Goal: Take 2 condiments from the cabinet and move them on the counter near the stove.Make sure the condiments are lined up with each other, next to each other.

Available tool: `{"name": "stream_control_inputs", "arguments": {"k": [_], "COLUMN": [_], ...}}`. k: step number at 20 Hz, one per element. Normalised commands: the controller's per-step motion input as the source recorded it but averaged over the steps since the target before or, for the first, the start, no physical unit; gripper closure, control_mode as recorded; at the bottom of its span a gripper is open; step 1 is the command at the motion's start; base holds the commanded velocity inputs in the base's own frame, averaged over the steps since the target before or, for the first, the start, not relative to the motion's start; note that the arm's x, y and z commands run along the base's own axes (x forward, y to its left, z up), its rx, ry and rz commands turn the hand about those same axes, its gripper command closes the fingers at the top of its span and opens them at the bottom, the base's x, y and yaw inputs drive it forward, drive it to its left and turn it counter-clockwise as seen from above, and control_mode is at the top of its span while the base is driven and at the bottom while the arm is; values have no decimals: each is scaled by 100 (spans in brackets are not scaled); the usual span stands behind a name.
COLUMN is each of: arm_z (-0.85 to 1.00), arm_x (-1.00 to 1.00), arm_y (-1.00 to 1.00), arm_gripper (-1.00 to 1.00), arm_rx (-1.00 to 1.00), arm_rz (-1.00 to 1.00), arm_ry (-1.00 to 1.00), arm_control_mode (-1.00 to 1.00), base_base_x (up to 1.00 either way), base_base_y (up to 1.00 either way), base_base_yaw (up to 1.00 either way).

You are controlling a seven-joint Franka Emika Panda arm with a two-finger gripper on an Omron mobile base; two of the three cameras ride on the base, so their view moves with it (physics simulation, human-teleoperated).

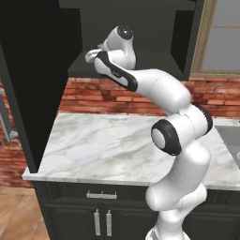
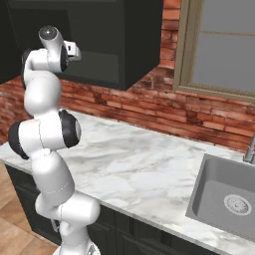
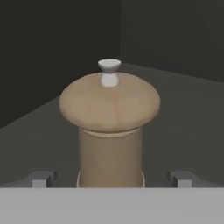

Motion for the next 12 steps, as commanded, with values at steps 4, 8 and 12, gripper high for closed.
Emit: {"name": "stream_control_inputs", "arguments": {"k": [4, 8, 12], "arm_z": [0, 0, 0], "arm_x": [18, 1, 0], "arm_y": [5, 4, 0], "arm_gripper": [-100, 100, 100], "arm_rx": [0, 0, 0], "arm_rz": [0, 0, 0], "arm_ry": [0, 0, 0], "arm_control_mode": [-100, -100, -100], "base_base_x": [0, 0, 0], "base_base_y": [0, 0, 0], "base_base_yaw": [0, 0, 0]}}
